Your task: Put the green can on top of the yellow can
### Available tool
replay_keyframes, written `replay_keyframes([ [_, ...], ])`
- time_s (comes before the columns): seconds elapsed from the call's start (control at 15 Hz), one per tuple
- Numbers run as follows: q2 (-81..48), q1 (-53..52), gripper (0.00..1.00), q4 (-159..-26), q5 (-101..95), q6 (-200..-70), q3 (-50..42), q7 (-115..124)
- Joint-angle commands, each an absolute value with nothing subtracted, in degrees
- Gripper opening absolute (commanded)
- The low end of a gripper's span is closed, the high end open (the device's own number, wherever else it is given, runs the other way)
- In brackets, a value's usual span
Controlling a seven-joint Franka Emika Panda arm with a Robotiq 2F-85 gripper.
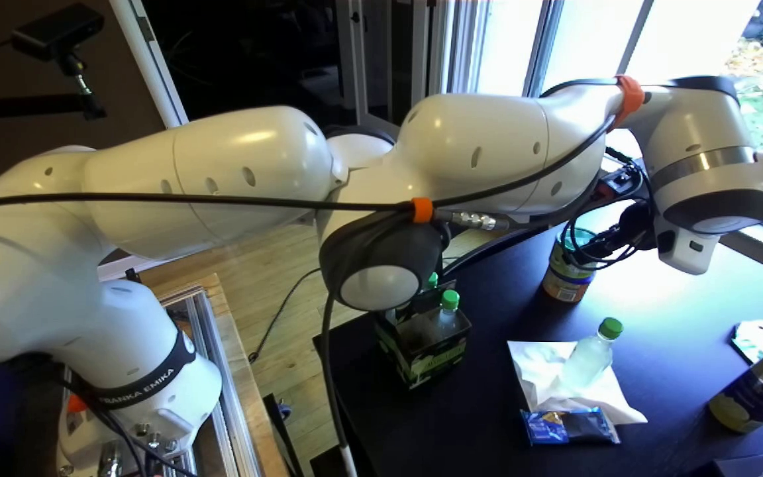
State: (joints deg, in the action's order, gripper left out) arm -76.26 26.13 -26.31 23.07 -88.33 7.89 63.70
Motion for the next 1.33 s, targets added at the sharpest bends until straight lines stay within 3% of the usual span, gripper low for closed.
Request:
replay_keyframes([
  [0.0,-77.4,26.66,1.0,-24.16,24.69,-87.01,8.7,64.06],
  [1.27,-77.97,25.41,1.0,-24.3,22.39,-95.09,6.09,66.18],
])
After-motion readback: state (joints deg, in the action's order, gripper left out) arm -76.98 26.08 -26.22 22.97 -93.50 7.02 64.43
